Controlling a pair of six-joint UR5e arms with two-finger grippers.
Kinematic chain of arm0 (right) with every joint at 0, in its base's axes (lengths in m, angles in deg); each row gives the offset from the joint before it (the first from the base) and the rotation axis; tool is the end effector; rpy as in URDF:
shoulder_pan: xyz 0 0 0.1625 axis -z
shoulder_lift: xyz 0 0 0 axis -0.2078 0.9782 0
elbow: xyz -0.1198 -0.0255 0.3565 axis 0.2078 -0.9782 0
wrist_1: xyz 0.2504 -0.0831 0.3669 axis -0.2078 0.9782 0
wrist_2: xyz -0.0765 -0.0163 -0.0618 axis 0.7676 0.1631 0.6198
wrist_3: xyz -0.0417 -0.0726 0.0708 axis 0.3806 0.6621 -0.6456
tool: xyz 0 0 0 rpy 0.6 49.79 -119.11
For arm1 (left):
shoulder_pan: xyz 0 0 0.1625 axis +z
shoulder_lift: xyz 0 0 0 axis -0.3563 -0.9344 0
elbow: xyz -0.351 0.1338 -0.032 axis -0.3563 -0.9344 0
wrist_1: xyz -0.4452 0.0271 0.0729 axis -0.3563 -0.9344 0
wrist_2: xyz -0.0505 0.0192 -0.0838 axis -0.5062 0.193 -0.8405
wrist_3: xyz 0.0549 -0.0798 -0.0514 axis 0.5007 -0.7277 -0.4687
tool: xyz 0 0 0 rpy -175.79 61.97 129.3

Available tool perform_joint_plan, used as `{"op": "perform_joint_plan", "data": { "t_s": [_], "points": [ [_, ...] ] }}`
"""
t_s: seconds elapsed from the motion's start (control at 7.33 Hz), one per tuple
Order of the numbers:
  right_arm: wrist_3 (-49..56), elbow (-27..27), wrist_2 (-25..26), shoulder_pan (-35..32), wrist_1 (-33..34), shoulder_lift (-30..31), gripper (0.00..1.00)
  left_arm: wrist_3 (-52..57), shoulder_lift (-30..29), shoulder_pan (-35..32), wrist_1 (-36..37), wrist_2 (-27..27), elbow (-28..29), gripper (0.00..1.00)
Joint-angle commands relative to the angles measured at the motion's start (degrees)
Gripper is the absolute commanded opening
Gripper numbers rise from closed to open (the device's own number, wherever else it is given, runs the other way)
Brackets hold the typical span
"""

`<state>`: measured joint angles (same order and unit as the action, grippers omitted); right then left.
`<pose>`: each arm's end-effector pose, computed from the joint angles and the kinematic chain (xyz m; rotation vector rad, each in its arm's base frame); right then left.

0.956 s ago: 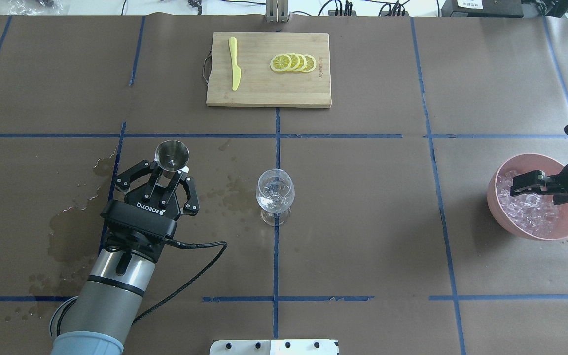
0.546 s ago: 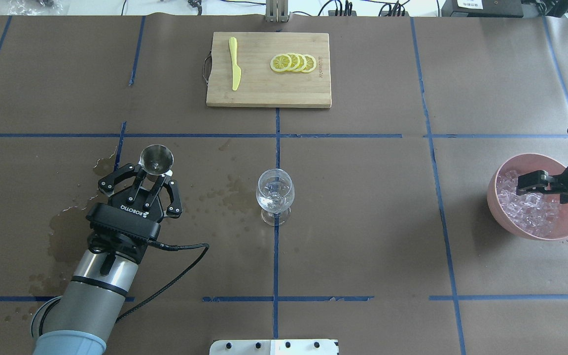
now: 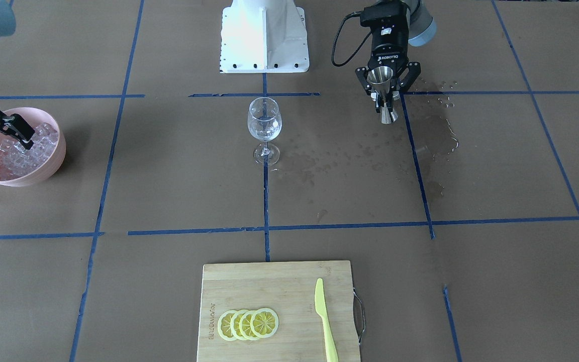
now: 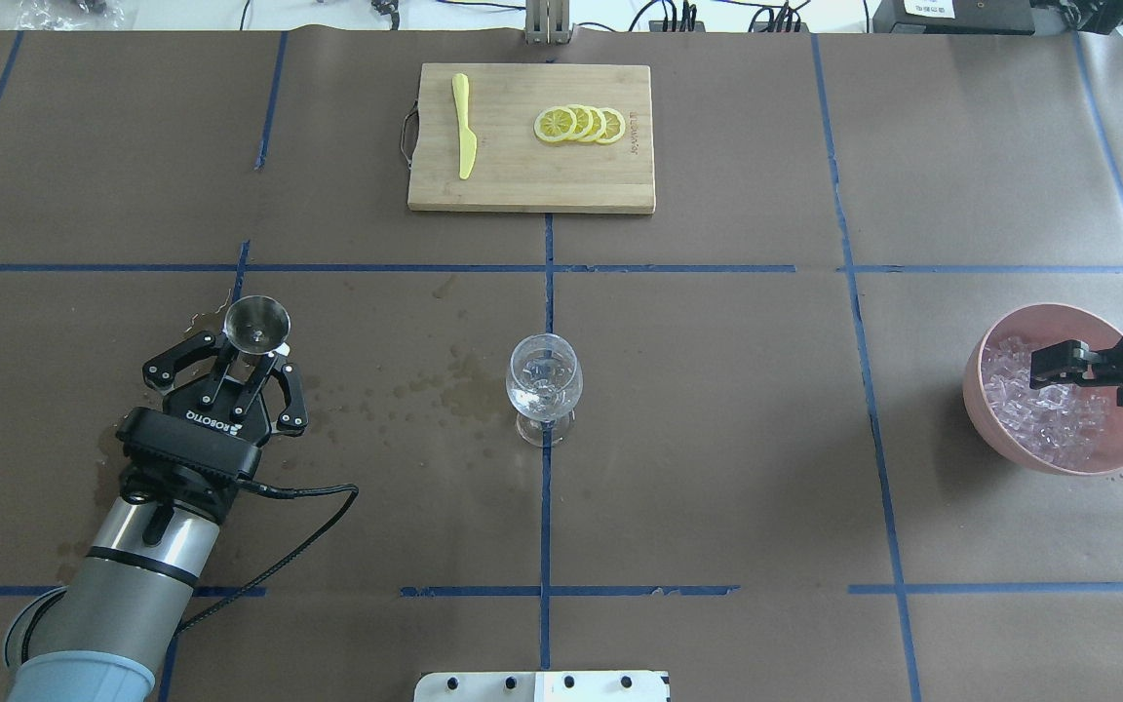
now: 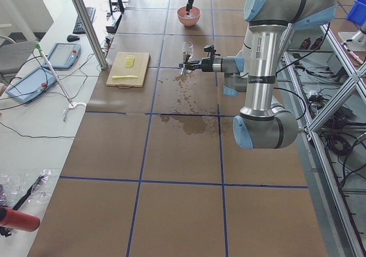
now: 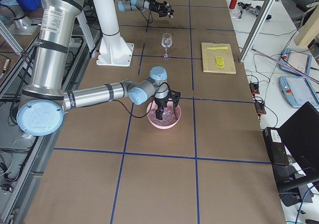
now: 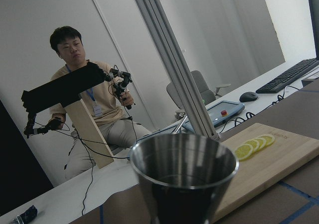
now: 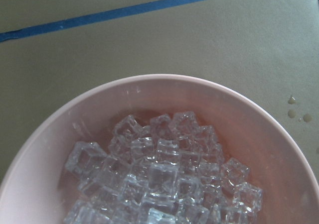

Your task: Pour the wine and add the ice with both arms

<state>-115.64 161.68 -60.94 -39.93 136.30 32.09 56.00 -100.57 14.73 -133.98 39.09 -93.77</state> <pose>-0.2284 -0.4291 0.5027 0.0059 -0.7040 0.2720 0.4408 -0.2847 0.2611 1.5090 0.4618 -0.0645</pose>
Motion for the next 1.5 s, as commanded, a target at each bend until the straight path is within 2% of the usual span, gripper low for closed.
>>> {"op": "perform_joint_plan", "data": {
  "t_s": [0.0,0.27,0.55,0.82,1.37],
  "points": [
    [0.0,-0.2,-0.7,0.2,0.0,0.0,0.95,-0.1,2.0,-0.1,-0.7,-0.7,0.0,0.0],
    [0.0,-0.2,-0.8,0.8,0.1,-0.6,0.91,-0.9,3.6,-0.1,-0.7,-0.8,0.3,0.0],
    [0.0,-0.2,-1.0,0.9,0.5,-0.9,0.86,-11.1,7.9,-0.3,-0.7,-4.8,0.5,0.0],
    [0.0,-0.2,-1.3,0.9,0.6,-1.0,0.79,-11.3,8.2,-0.3,-0.8,-4.9,0.6,0.0],
    [0.1,-1.1,-1.4,0.9,0.8,-0.9,0.75,-11.6,9.8,-0.3,-0.7,-4.9,1.2,0.0]
  ]
}}
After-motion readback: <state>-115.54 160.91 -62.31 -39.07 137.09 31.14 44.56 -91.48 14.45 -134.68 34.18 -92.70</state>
